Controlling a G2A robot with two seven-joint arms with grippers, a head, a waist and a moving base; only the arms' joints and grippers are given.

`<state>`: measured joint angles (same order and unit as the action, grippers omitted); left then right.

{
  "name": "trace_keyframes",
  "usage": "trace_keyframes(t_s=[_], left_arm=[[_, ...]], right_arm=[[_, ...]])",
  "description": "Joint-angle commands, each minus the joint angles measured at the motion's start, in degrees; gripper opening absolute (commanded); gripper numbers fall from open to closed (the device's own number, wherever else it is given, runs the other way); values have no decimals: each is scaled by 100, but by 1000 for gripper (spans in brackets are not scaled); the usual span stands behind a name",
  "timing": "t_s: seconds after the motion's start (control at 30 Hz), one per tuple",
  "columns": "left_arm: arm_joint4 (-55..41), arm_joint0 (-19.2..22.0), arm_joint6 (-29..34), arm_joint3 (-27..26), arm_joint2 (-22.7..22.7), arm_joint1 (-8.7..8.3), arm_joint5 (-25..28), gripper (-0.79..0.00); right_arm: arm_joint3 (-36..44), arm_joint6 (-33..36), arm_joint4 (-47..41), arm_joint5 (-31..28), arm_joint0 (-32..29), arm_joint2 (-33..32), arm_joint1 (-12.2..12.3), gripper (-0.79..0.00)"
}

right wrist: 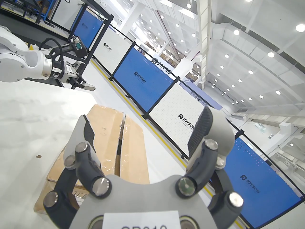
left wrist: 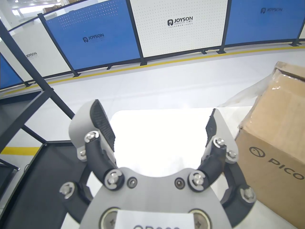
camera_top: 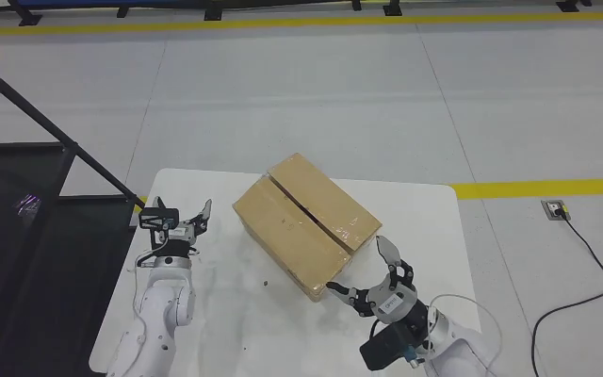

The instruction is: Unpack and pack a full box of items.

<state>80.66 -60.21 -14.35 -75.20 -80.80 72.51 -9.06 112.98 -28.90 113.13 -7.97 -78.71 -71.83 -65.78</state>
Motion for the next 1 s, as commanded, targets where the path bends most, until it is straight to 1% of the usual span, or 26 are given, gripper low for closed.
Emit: trace_keyframes(t_s=[0.0, 0.07, 0.23, 0.33, 0.37, 0.43, 0.5, 0.8, 0.83, 0.87, 0.97], left_arm=[[109, 130, 60, 194, 169, 34, -62, 0], [208, 295, -69, 429, 285, 67, -173, 0], [106, 718, -342, 1289, 433, 134, -49, 0], [86, 1012, -521, 1812, 454, 173, -211, 0], [41, 1115, -524, 1980, 444, 185, -250, 0], [-8, 1313, -439, 2285, 435, 192, -92, 0], [136, 1454, -422, 2532, 404, 186, -321, 0], [168, 1448, -419, 2525, 413, 187, -344, 0], [297, 1438, -440, 2491, 474, 197, -455, 0], [395, 1435, -521, 2474, 567, 215, -445, 0], [439, 1544, -742, 2551, 771, 274, -224, 0]], right_arm=[[20, 25, 38, -37, 9, 18, 0, 0], [10, -86, -13, -150, 68, 38, 1, 0], [-118, -312, -415, -182, 112, -31, -10, 0], [-179, -468, -617, -159, 54, -97, -10, 0], [-187, -529, -674, -140, 23, -113, -10, 0], [-206, -632, -802, -68, -46, -168, -11, 0], [-201, -561, -875, 10, -119, -213, -14, 0], [-197, -550, -881, 3, -124, -205, -15, 0], [-181, -528, -897, -27, -130, -183, -17, 0], [-181, -522, -900, -46, -129, -177, -18, 0], [-191, -567, -1066, -129, -157, -206, -19, 0]])
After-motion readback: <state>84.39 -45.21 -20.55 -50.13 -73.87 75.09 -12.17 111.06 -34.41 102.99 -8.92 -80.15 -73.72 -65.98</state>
